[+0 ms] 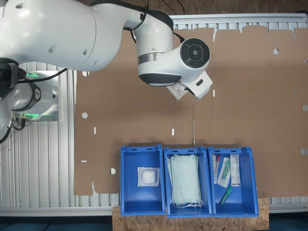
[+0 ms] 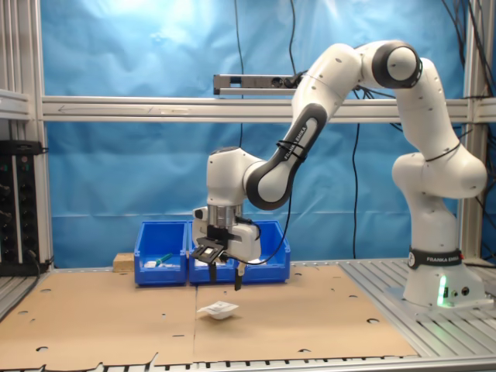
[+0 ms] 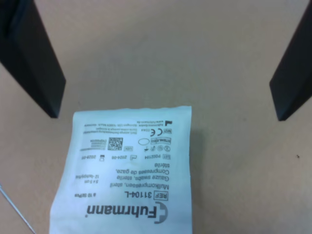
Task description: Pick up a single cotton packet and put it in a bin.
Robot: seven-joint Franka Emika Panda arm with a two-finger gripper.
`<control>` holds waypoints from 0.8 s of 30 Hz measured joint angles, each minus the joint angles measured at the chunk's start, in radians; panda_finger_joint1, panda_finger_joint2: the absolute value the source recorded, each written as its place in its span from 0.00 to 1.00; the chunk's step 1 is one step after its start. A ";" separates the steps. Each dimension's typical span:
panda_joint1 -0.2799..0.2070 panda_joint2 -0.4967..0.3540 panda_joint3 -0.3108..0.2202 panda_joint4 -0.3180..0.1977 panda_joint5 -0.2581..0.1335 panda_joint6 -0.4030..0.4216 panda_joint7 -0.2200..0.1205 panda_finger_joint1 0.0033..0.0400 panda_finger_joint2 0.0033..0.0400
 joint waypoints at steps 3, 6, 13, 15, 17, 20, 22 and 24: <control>0.000 0.017 0.000 0.007 0.016 0.000 0.000 1.00 1.00; 0.000 0.035 0.000 0.018 0.029 0.000 0.000 1.00 1.00; 0.000 0.078 0.000 0.048 0.050 0.000 0.000 1.00 1.00; 0.000 0.091 0.000 0.057 0.053 0.000 0.000 1.00 1.00; 0.000 0.104 0.000 0.064 0.056 0.000 0.000 1.00 1.00; 0.000 0.123 0.000 0.072 0.059 0.002 0.000 1.00 1.00; 0.000 0.135 0.000 0.076 0.061 0.005 0.000 1.00 1.00; 0.000 0.147 0.000 0.078 0.062 0.008 0.000 1.00 1.00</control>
